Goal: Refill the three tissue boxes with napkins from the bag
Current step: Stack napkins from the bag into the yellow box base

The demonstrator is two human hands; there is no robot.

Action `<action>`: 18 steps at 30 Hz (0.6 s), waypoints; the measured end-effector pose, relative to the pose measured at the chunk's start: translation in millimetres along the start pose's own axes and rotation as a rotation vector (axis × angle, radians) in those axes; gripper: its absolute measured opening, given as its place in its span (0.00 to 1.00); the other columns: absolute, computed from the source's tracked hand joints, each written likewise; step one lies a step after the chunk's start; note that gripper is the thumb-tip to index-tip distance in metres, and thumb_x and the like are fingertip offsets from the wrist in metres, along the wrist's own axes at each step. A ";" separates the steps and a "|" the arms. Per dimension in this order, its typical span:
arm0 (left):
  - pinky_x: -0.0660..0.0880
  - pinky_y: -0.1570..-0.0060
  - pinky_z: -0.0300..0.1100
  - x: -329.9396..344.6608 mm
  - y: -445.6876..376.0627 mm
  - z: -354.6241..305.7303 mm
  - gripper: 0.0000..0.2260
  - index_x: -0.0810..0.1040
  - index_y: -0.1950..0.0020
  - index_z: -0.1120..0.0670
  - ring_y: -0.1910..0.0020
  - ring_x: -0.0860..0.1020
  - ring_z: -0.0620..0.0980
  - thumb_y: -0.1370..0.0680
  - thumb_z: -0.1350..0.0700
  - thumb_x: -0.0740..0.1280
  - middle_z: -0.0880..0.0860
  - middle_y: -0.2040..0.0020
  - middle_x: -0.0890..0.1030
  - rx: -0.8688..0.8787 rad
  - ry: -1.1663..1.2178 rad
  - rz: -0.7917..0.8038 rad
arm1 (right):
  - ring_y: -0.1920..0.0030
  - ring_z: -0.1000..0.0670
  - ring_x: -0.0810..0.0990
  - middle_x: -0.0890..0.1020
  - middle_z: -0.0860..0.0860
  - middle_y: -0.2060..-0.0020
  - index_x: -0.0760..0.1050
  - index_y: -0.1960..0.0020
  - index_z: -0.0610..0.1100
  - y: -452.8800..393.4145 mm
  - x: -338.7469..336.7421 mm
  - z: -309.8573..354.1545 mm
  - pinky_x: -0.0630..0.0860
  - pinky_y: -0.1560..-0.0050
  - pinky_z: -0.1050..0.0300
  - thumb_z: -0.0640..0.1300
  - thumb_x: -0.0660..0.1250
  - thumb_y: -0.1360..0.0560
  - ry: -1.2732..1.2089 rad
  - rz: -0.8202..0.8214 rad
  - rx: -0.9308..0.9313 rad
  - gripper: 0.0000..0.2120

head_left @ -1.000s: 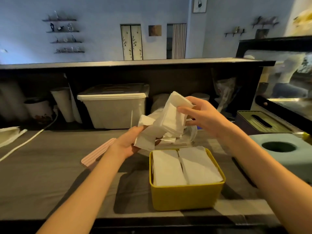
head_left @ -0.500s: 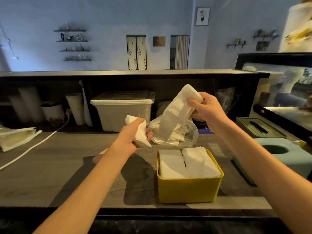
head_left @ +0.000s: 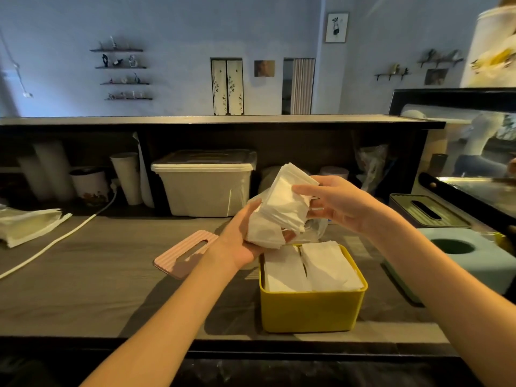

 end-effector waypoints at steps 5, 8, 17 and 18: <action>0.79 0.45 0.63 7.5 6.5 -5.0 0.12 0.80 0.39 0.55 0.44 0.81 0.64 0.21 0.54 0.70 0.62 0.52 0.86 -0.009 0.046 0.039 | 0.46 0.49 0.85 0.83 0.49 0.46 0.80 0.40 0.47 0.2 -6.9 13.3 0.84 0.47 0.51 0.46 0.72 0.22 -0.007 -0.093 -0.099 0.12; 0.78 0.42 0.66 20.1 12.9 -6.4 0.17 0.76 0.35 0.59 0.42 0.82 0.66 0.22 0.56 0.71 0.68 0.46 0.83 -0.069 0.144 0.067 | 0.45 0.48 0.84 0.82 0.49 0.45 0.77 0.34 0.44 -2.7 -14.2 27.9 0.85 0.55 0.55 0.44 0.72 0.22 -0.065 -0.185 -0.156 0.16; 0.77 0.38 0.61 30.1 9.3 0.9 0.23 0.77 0.31 0.52 0.38 0.80 0.63 0.21 0.40 0.67 0.62 0.39 0.83 0.011 0.197 0.096 | 0.51 0.51 0.85 0.84 0.51 0.49 0.80 0.47 0.50 11.7 -6.6 20.0 0.83 0.60 0.60 0.47 0.72 0.22 0.046 -0.048 0.000 0.05; 0.80 0.43 0.58 28.1 9.1 2.0 0.23 0.78 0.33 0.51 0.42 0.82 0.61 0.22 0.39 0.67 0.60 0.42 0.84 0.035 0.154 0.080 | 0.52 0.52 0.85 0.84 0.52 0.49 0.80 0.46 0.50 12.7 -9.5 17.7 0.82 0.63 0.62 0.48 0.73 0.22 0.104 -0.063 -0.002 0.06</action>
Point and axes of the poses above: each hand's wrist, its own y-axis away from the middle knuckle, its own x-axis out of the palm, z = x × y, the point moved 5 cm from there along -y, towards the middle knuckle
